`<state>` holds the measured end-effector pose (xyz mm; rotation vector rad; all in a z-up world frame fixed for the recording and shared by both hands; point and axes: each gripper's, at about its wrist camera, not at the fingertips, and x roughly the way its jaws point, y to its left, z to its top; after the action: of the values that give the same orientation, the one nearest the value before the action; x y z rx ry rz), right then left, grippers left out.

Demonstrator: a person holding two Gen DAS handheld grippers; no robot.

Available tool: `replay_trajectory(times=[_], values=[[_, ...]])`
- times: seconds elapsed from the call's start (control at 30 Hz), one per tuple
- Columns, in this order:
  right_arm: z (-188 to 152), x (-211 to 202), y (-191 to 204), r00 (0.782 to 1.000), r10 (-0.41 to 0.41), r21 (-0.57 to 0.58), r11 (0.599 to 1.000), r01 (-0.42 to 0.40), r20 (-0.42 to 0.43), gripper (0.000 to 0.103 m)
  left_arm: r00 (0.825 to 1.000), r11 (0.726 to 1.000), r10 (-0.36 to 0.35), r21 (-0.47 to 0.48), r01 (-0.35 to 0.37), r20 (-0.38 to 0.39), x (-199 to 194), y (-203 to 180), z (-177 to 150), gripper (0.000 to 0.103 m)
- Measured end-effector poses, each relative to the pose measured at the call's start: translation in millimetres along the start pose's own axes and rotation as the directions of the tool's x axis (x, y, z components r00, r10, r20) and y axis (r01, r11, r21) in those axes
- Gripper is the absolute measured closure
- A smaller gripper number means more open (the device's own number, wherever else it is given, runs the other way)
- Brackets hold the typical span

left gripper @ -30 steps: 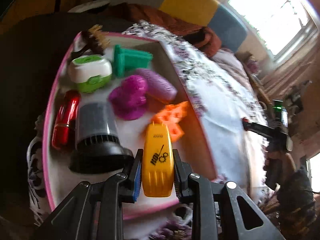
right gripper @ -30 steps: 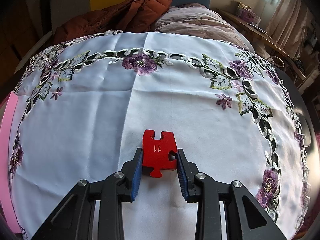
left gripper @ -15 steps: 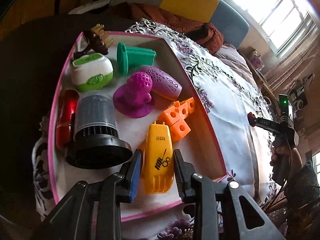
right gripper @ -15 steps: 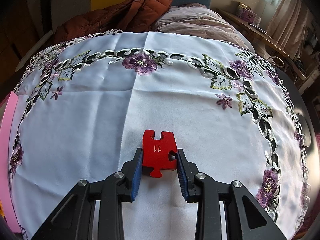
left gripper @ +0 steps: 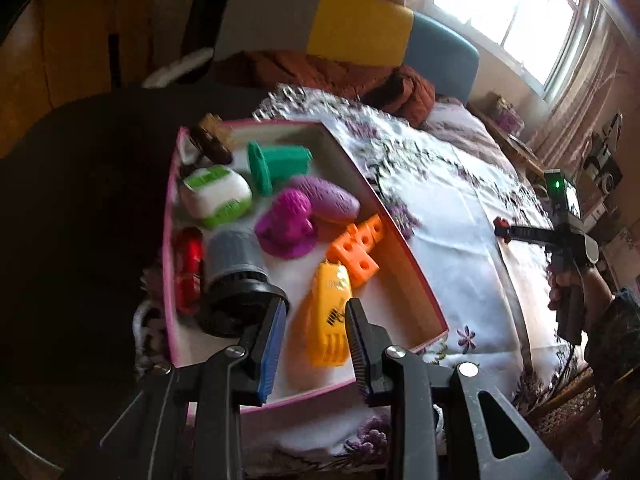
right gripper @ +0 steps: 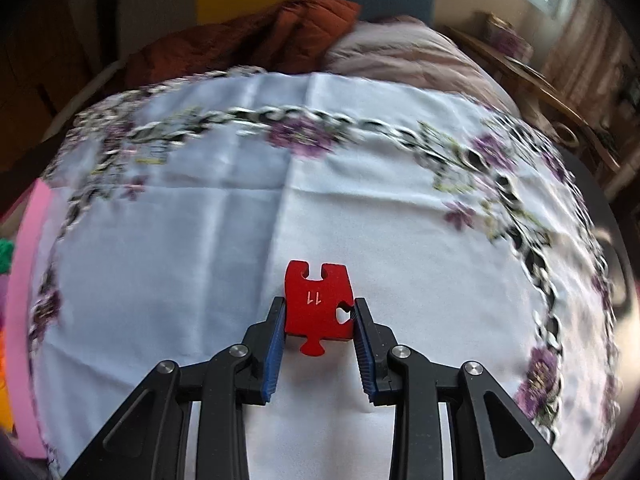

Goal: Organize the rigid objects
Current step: 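Lower the yellow piece into the tray and open the left tool, then carry the red puzzle piece into the pink tray and open the right tool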

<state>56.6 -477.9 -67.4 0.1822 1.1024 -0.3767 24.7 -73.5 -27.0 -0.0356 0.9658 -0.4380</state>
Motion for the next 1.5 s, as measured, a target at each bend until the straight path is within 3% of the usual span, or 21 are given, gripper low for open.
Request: replay_trajectory(times=[0.13, 0.27, 0.47, 0.77, 0.9, 1.07, 1.23, 1.33, 1.5], values=[[-4.1, 5.4, 15.9, 1.000, -0.004, -0.075, 0.997, 0.002, -0.017, 0.071, 0.999, 0.999, 0.033, -0.031, -0.031, 0.040, -9.9, 11.1, 2.8, 0.073], [-4.0, -2.0, 18.6, 0.999, 0.037, -0.065, 0.997, -0.038, -0.008, 0.071, 0.994, 0.996, 0.079, -0.053, -0.075, 0.074, -18.4, 22.7, 7.2, 0.073], [-16.4, -38.9, 66.1, 0.981, 0.193, -0.181, 0.966, -0.184, 0.032, 0.071, 0.992, 0.990, 0.099, -0.104, -0.091, 0.075, -18.7, 39.3, 6.9, 0.073], [-47.7, -90.9, 166.6, 0.912, 0.411, -0.395, 0.839, -0.374, 0.009, 0.071, 0.990, 0.984, 0.119, -0.141, -0.107, 0.080, -21.0, 54.4, 3.2, 0.073], [-60.1, -103.7, 198.5, 0.890, 0.456, -0.457, 0.787, -0.415, -0.021, 0.071, 0.988, 0.980, 0.130, -0.161, -0.116, 0.082, -23.2, 61.9, 1.8, 0.073], [-76.6, -106.4, 225.5, 0.887, 0.454, -0.527, 0.734, -0.428, -0.088, 0.071, 0.987, 0.977, 0.138, -0.173, -0.123, 0.079, -24.0, 68.9, -1.3, 0.073], [-93.1, -98.5, 248.9, 0.905, 0.394, -0.594, 0.694, -0.406, -0.158, 0.071, 0.987, 0.977, 0.136, -0.177, -0.121, 0.079, -23.6, 70.4, -1.2, 0.073], [-94.0, -81.7, 261.6, 0.928, 0.329, -0.619, 0.696, -0.365, -0.177, 0.071, 0.987, 0.978, 0.137, -0.172, -0.122, 0.080, -23.8, 69.4, -2.3, 0.073], [-89.2, -67.5, 268.4, 0.932, 0.317, -0.592, 0.722, -0.357, -0.175, 0.071, 0.985, 0.975, 0.153, -0.172, -0.138, 0.080, -24.4, 71.5, -3.3, 0.073]])
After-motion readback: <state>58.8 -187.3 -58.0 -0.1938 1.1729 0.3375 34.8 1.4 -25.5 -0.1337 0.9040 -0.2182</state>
